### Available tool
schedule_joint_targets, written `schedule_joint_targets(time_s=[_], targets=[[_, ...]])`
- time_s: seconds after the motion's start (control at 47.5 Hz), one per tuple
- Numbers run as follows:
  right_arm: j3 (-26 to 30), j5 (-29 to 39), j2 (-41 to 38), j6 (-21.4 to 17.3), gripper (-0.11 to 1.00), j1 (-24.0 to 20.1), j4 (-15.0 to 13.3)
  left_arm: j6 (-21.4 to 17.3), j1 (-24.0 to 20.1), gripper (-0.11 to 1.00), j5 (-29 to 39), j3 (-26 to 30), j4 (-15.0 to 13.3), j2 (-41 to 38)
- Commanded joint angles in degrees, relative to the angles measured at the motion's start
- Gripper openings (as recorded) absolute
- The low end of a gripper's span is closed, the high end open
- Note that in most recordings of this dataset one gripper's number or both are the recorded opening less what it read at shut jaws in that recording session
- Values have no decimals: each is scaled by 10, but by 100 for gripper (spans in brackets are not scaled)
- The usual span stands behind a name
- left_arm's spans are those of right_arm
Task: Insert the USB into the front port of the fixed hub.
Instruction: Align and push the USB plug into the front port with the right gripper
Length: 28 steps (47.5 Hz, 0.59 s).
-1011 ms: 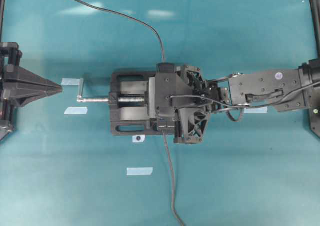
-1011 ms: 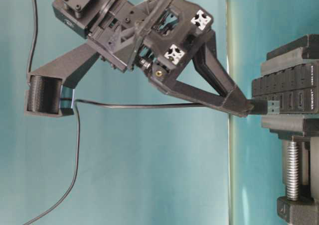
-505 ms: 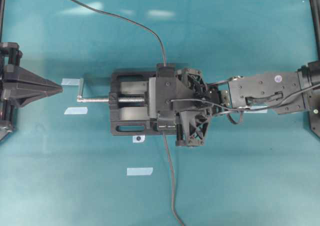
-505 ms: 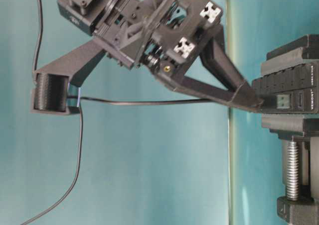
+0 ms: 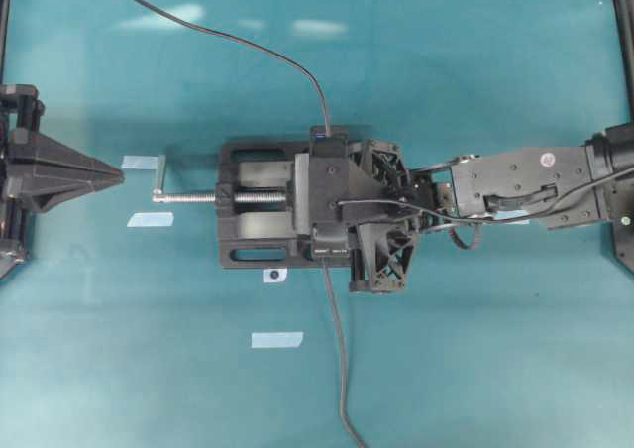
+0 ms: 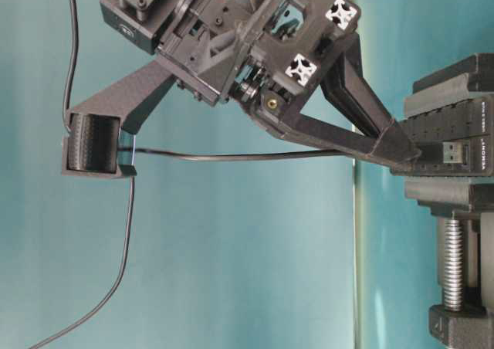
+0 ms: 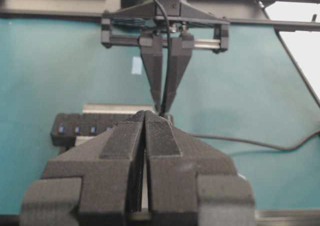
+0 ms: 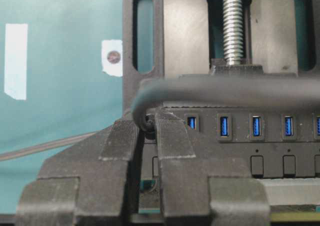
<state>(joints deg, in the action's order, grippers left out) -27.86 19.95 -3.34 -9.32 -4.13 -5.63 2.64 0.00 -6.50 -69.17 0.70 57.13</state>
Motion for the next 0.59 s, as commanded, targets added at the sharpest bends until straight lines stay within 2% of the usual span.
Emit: schedule_joint_targets(time_s=[0.0,0.568], targets=[[6,-4,8,-7,6,-2,0,1,0,0,-4,7,2,-4],[6,-12,2,-8,6,5,0,1,0,0,-4,6,1,-3]])
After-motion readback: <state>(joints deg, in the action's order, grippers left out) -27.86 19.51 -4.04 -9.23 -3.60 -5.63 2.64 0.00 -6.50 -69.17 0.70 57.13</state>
